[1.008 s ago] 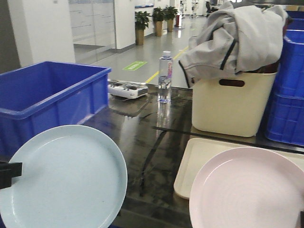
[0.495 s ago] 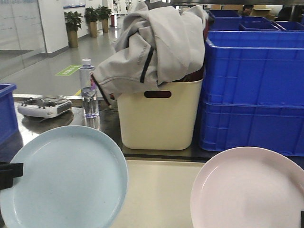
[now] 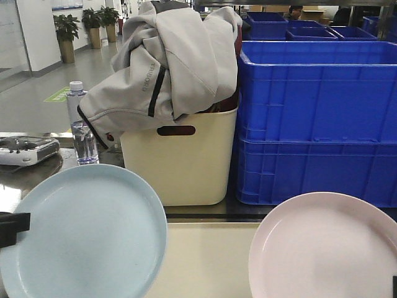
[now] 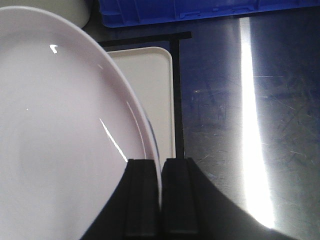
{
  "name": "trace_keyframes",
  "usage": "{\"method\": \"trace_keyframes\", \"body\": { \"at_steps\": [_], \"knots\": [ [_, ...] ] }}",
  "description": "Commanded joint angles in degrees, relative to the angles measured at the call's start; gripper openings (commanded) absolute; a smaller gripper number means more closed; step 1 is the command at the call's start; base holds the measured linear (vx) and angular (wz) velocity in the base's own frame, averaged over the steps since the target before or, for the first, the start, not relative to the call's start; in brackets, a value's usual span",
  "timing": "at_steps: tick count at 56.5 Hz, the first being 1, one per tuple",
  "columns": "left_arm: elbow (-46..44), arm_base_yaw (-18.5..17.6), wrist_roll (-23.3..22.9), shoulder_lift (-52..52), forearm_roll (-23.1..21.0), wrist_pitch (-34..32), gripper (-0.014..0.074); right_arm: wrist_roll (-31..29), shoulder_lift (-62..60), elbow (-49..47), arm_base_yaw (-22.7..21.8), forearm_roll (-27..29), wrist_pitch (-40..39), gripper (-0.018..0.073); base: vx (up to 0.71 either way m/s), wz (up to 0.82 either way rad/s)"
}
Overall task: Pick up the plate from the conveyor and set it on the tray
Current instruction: 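Position both held plates above the cream tray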
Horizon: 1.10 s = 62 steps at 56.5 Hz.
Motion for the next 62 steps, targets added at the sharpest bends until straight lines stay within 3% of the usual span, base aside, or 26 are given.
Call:
{"method": "trace_keyframes", "body": {
  "at_steps": [1,62],
  "knots": [
    [-1.71,-0.27,-0.03,-0.69,-2.09,-3.71,0.0003,-0.16,-0.38,-1.67,-0.38,-1.46,-4.04,-0.0009,0.02,-0.06],
    [-1.71,-0.27,-0.03,-0.69,-2.09,-3.29,0.0003,0.27,-0.38,-1.67,-0.38,-0.4,-5.35,-0.0009,0.0,0.0]
  ]
}}
